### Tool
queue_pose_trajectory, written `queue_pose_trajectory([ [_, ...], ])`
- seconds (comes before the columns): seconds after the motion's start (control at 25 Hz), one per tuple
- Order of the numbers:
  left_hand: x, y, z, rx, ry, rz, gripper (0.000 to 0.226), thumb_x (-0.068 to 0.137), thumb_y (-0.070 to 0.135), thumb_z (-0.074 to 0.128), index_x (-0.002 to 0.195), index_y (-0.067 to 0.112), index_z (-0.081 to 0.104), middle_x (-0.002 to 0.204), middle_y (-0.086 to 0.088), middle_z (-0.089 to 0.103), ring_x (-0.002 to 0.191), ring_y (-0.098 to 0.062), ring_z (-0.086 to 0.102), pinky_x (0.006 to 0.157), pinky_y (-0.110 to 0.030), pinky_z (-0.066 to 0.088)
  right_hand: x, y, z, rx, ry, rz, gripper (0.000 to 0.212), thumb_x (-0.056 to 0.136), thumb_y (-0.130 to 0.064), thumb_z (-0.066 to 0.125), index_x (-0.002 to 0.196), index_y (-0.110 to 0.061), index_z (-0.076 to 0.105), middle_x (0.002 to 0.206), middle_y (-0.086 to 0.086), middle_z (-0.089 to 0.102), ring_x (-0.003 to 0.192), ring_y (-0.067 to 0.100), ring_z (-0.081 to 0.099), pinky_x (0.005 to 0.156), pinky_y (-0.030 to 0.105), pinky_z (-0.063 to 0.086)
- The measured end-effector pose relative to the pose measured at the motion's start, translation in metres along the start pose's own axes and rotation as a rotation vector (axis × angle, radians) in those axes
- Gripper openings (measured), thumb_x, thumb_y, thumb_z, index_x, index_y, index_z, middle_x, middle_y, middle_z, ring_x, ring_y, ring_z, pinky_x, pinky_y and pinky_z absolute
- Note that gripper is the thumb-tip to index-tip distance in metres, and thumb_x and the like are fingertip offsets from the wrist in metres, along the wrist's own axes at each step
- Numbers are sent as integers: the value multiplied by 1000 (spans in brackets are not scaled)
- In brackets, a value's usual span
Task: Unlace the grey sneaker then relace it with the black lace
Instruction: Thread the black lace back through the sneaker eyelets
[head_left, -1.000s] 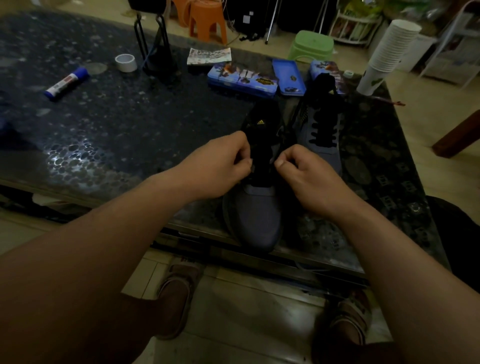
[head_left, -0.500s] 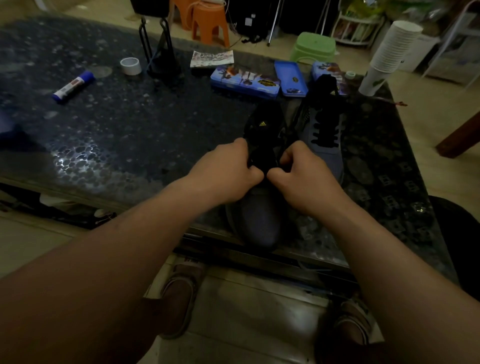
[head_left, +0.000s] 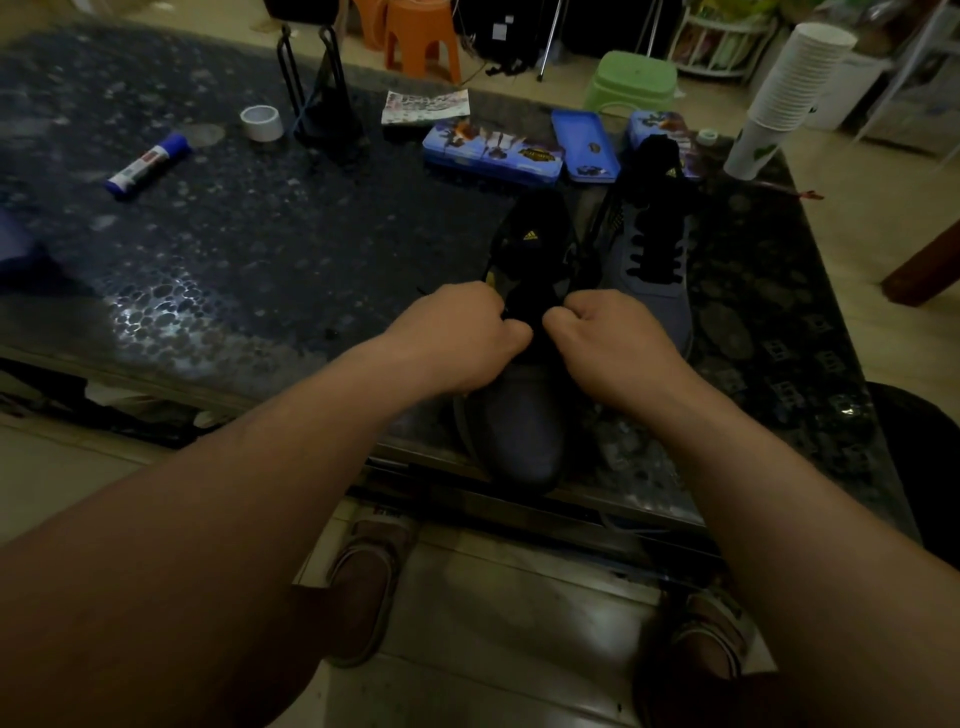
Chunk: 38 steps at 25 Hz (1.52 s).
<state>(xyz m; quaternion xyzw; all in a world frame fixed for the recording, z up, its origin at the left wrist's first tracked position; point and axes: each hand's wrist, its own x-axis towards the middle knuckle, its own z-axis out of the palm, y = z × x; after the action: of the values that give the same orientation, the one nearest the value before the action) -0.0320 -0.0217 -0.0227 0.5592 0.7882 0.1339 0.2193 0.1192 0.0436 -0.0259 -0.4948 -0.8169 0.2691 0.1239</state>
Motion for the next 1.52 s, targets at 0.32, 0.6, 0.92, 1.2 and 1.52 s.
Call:
queue_pose_trajectory([
  [0.32,-10,-24,6,-563,-159,-37,32,104,47,52,88,19,53,81,-2,58,71,-16,57,64,-35,56,-16,22,-9,374,-170,22,38,103,-45,56,88,-11,54,78,7,58,74,23,61,67,51,53],
  [0.6,-24,-24,15,-413,-34,-53,40,91,50,69,105,21,44,104,-5,57,85,-20,64,60,-38,62,-33,18,3,204,-70,53,35,88,-45,72,103,-21,50,93,1,61,80,18,61,67,38,50],
  [0.92,-19,-27,25,-380,64,-61,47,89,61,63,112,26,42,103,3,61,87,-16,63,73,-41,54,-32,20,7,234,4,57,21,97,-41,59,100,-24,47,87,-2,60,74,16,59,60,35,45],
  [1.2,8,-6,21,-268,193,-96,51,88,63,60,110,21,44,107,-3,57,92,-26,61,73,-41,49,-5,0,4,213,95,137,40,93,-54,60,110,-20,46,93,-7,58,78,9,57,63,34,48],
  [1.52,5,-9,17,-329,276,-29,31,91,45,61,103,23,43,98,0,59,83,-23,61,73,-43,52,-5,10,4,186,159,50,23,95,-37,62,105,-22,48,90,-6,61,77,11,58,60,33,44],
])
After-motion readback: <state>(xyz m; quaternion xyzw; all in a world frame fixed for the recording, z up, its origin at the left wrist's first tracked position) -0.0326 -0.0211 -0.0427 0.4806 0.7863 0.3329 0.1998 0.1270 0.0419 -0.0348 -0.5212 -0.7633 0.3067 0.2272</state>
